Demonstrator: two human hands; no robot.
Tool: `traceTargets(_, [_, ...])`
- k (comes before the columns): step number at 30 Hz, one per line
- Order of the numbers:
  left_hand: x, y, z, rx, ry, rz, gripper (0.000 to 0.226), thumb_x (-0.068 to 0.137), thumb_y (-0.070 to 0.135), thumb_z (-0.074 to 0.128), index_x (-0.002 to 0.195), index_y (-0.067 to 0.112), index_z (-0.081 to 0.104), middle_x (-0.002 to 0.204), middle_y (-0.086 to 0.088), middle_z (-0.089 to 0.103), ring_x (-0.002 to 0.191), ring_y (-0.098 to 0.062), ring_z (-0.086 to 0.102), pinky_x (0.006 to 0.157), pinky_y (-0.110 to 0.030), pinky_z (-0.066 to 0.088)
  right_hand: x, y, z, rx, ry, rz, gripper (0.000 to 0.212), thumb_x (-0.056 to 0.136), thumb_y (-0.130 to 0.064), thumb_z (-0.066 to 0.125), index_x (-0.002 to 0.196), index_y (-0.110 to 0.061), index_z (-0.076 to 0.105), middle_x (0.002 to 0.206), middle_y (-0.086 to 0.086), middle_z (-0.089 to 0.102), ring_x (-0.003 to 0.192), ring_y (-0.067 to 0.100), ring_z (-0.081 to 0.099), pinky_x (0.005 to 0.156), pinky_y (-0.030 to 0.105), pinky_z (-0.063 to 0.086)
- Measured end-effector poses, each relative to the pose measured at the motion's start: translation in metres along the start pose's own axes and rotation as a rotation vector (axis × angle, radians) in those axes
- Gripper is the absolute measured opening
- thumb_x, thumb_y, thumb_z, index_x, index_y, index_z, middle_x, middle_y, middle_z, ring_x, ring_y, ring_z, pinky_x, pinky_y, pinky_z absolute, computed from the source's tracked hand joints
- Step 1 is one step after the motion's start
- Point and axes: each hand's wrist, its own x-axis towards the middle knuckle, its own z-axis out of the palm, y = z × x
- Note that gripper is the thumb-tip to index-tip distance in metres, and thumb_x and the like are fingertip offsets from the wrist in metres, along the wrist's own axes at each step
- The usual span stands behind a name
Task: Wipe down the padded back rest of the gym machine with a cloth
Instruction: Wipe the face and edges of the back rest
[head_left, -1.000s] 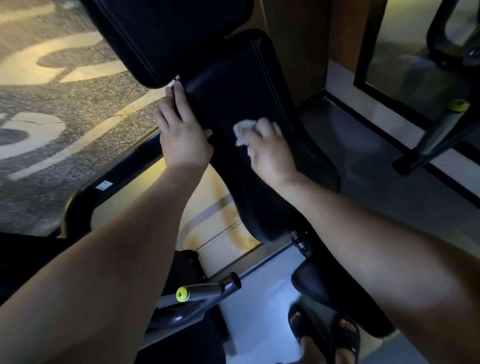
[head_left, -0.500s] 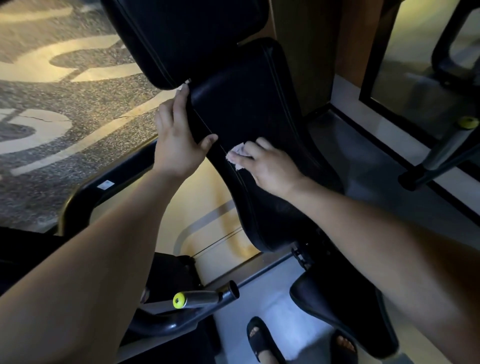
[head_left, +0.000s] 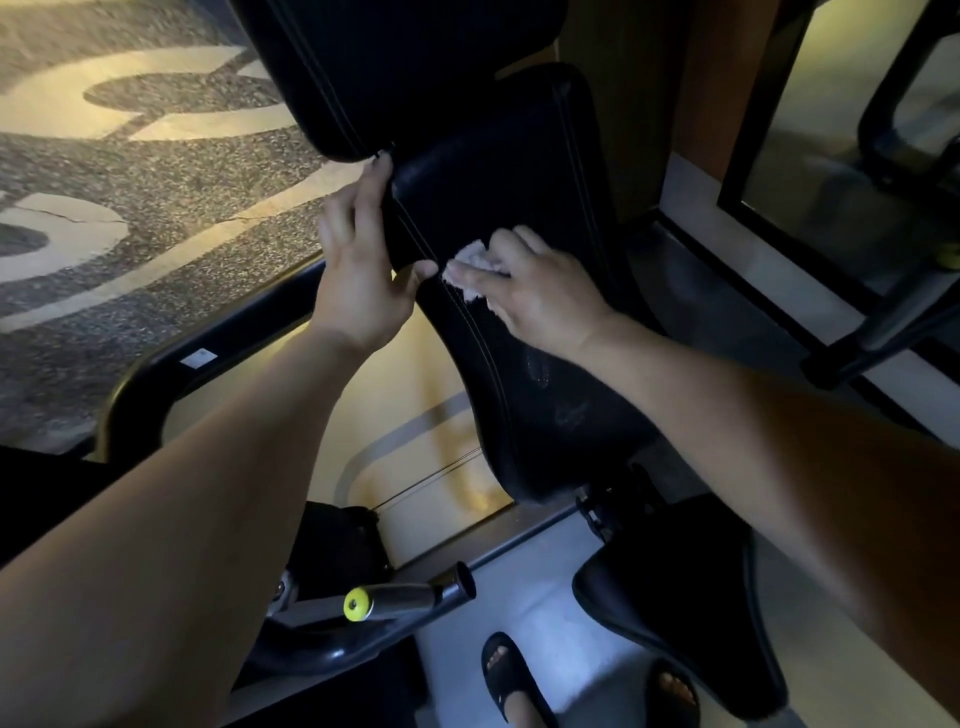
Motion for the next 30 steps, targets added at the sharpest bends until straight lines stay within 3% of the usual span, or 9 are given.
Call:
traceTargets(5, [0.0,0.002,0.001,-0.022,0.007,-0.024,0.091,0.092,0.026,0.073,0.161,0.022,0.014,0.148,-0.01,0.026,0.137,-0.025,0.023,0.109,-0.026,0.019,0.023,-0.017,-0.002,0.078,0.173,0.244,0.051,0.09,-0.007,0.059,0.14,-0.015,0.059,0.112,0.01,0.048,0.097,0.031,0.05,0.064,0.032,0.049])
traceTargets(7, [0.0,0.003,-0.002,-0.03,-0.014,-0.029,0.093,0.089,0.02,0.075,0.161,0.023,0.015,0.149,-0.009,0.026,0.139,-0.024,0.022,0.11,-0.027,0.019,0.015,-0.029,0.005,0.074,0.143,0.187,0.05,0.092,-0.008,0.057,0.142,-0.015,0.058,0.114,0.003,0.039,0.097,0.029,0.048,0.061,0.03,0.041])
traceTargets(10, [0.001,0.004,-0.008,-0.053,-0.045,-0.037,0.094,0.087,0.018,0.077,0.16,0.024,0.017,0.15,-0.008,0.025,0.143,-0.025,0.021,0.114,-0.029,0.018,0.02,-0.022,-0.002,0.089,0.095,0.165,0.055,0.09,-0.007,0.066,0.143,-0.019,0.056,0.113,0.008,0.046,0.099,0.031,0.052,0.058,0.035,0.048])
traceTargets(15, [0.002,0.007,-0.02,-0.126,-0.086,-0.043,0.089,0.081,0.005,0.068,0.157,0.02,0.024,0.144,-0.009,0.028,0.143,-0.029,0.023,0.122,-0.044,0.024,0.065,-0.027,-0.016,0.147,0.259,0.487,0.053,0.09,-0.007,0.062,0.142,-0.014,0.054,0.116,0.017,0.051,0.105,0.033,0.054,0.074,0.044,0.057])
traceTargets(17, [0.003,0.006,-0.024,-0.163,-0.091,-0.051,0.084,0.079,-0.001,0.062,0.155,0.017,0.029,0.14,-0.007,0.029,0.142,-0.028,0.026,0.121,-0.045,0.027,0.065,-0.041,-0.013,0.132,0.202,0.386,0.056,0.086,-0.004,0.062,0.141,-0.014,0.056,0.114,0.02,0.052,0.103,0.037,0.054,0.065,0.046,0.056])
traceTargets(20, [0.008,0.001,-0.028,-0.218,-0.112,-0.07,0.08,0.082,-0.007,0.061,0.152,0.018,0.032,0.137,0.0,0.029,0.139,-0.019,0.031,0.119,-0.045,0.033,0.06,-0.031,-0.022,0.066,0.058,0.165,0.056,0.087,-0.006,0.063,0.141,-0.018,0.056,0.111,0.02,0.052,0.1,0.037,0.053,0.057,0.035,0.045])
traceTargets(25, [0.012,-0.003,-0.028,-0.282,-0.1,-0.103,0.076,0.085,-0.007,0.065,0.15,0.019,0.036,0.137,0.001,0.031,0.137,-0.014,0.035,0.117,-0.043,0.038,0.081,-0.032,-0.029,0.087,0.224,0.43,0.047,0.09,-0.009,0.055,0.137,-0.014,0.06,0.116,0.02,0.053,0.104,0.036,0.055,0.067,0.035,0.054])
traceTargets(30, [0.013,0.001,-0.024,-0.259,-0.05,-0.107,0.072,0.088,0.003,0.071,0.149,0.019,0.038,0.133,0.002,0.034,0.133,-0.015,0.04,0.112,-0.046,0.042,0.076,-0.022,-0.033,0.068,0.059,0.177,0.056,0.088,-0.011,0.064,0.143,-0.02,0.055,0.118,0.019,0.052,0.103,0.036,0.053,0.058,0.034,0.042])
